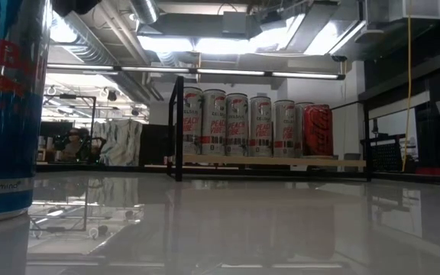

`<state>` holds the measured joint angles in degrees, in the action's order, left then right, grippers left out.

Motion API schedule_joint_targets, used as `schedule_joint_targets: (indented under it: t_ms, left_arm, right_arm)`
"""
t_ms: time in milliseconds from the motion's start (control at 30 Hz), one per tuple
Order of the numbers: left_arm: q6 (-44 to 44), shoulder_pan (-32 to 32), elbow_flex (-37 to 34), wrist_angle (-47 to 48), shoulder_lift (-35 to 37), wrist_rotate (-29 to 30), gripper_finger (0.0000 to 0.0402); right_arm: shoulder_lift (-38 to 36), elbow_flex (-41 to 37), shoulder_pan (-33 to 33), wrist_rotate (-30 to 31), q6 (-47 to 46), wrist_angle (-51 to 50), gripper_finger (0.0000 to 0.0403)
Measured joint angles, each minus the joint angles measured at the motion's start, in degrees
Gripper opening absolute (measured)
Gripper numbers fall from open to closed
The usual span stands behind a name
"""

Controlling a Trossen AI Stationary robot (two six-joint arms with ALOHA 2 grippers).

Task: Place canned beverage on shelf
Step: Put the blue soda can on the shelf

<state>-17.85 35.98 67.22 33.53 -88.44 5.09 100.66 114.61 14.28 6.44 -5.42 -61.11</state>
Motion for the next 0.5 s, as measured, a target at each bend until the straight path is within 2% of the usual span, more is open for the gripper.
schedule_joint_targets:
  t_ms: [500]
  left_arm:
    - [-1.3,1.1,0.0,0.5,-0.1,3.4,0.0314]
  right_arm:
    - [0.0,0.0,0.0,0.0,0.0,-2.1,0.0363]
